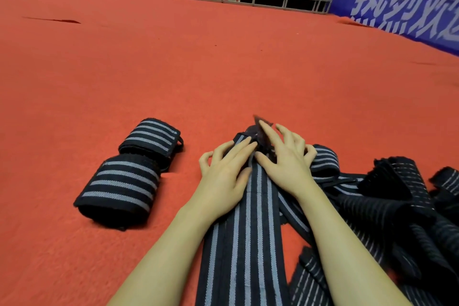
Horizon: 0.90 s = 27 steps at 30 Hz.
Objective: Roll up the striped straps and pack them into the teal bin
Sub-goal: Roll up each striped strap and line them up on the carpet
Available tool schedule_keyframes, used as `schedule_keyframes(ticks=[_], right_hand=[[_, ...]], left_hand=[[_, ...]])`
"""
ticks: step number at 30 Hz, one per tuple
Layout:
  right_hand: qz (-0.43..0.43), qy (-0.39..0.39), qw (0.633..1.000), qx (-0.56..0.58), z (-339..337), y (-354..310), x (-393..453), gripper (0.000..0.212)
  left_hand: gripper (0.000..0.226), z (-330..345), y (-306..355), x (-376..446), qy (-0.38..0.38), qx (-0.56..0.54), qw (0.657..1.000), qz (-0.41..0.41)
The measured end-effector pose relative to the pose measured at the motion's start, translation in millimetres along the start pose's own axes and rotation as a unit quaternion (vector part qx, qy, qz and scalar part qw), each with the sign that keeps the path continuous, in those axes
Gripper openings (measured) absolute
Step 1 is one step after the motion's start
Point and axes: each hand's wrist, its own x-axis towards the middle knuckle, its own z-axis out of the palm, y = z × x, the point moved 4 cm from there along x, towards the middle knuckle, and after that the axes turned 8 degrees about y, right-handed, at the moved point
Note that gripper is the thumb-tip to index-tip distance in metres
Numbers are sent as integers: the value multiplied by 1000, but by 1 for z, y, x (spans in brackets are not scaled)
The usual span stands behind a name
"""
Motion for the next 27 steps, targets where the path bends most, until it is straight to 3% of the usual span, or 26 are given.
schedule_keyframes(ticks=[3, 7, 13, 18, 21, 24, 27], right_hand=[[-17, 13, 999, 28, -2, -1, 3, 32], [-43, 81, 995, 46, -6, 0, 1, 12], [-5, 174, 961, 213, -27, -1, 0, 12], [-35, 244, 967, 63, -34, -3, 4, 15], [-58, 246, 968, -11, -30, -8, 6, 11], [-54, 226, 972, -41, -23, -6, 7, 13], [-66, 205, 975, -64, -15, -11, 6, 42]], left_hand=[[43, 0, -5, 4, 5, 9, 999, -33], [39, -7, -20, 4, 69, 71, 979, -180], [30, -7, -22, 5, 57, 56, 982, -170], [24, -13, -21, 9, 51, 16, 986, -160], [20, -20, -20, 11, 122, -53, 980, -149], [24, -29, -24, 9, 196, -5, 973, -123], [32, -30, -28, 8, 197, 49, 972, -117]])
